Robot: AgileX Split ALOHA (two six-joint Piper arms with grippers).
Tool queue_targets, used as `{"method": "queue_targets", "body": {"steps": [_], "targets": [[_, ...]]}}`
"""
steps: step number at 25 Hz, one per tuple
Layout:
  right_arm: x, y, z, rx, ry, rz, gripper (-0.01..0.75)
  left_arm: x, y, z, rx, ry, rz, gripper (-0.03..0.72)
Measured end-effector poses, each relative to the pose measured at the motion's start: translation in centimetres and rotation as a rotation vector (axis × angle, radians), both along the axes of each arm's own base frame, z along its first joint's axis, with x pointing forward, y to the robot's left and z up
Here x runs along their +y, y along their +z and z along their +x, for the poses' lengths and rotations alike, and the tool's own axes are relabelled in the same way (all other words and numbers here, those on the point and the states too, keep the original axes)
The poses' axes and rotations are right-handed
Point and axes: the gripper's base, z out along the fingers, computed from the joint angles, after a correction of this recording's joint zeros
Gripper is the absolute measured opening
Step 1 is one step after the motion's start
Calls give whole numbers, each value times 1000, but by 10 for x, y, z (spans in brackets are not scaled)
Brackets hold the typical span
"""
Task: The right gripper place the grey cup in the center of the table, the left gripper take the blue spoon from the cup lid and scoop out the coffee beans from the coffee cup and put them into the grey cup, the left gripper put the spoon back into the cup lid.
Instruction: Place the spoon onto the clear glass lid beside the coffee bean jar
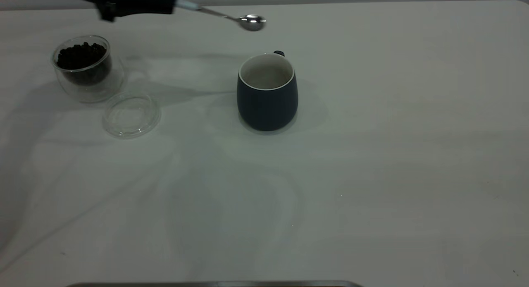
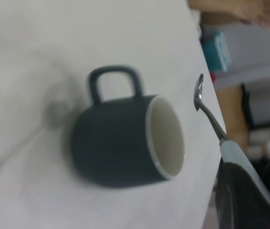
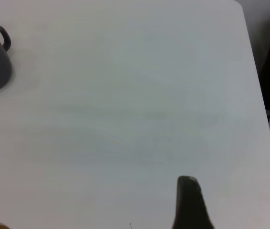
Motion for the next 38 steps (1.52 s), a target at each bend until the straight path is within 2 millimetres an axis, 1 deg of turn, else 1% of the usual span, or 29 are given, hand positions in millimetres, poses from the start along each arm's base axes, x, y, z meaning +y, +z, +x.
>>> {"method": "queue_targets", "body": {"steps": [2, 4, 7, 9, 12, 14, 16, 19, 22, 25, 27, 31, 38], "targets": [[0, 0, 0, 0, 0, 0, 459, 18, 5, -3, 40, 50, 11, 132], [0, 0, 0, 0, 0, 0, 459, 34, 12, -11, 56, 82, 19, 132], [0, 0, 0, 0, 0, 0, 459, 59, 23, -30, 83, 142, 12, 132], [0, 0, 0, 0, 0, 0, 459, 83, 26, -45, 105, 202, 6, 132], [0, 0, 0, 0, 0, 0, 459, 118, 13, -71, 157, 272, 9, 132], [0, 0, 0, 0, 0, 0, 459, 135, 1, -89, 189, 294, 19, 132], [0, 0, 0, 0, 0, 0, 459, 147, -6, -102, 192, 314, 17, 132], [0, 0, 0, 0, 0, 0, 459, 156, -8, -109, 190, 337, 14, 132], [0, 0, 0, 0, 0, 0, 459, 158, -11, -109, 192, 344, 35, 132], [0, 0, 0, 0, 0, 0, 459, 159, -27, -109, 222, 368, 61, 132], [0, 0, 0, 0, 0, 0, 459, 158, -43, -111, 256, 378, 69, 132], [0, 0, 0, 0, 0, 0, 459, 156, -70, -113, 271, 391, 49, 132], [0, 0, 0, 0, 0, 0, 459, 153, -94, -112, 251, 447, -9, 132]]}}
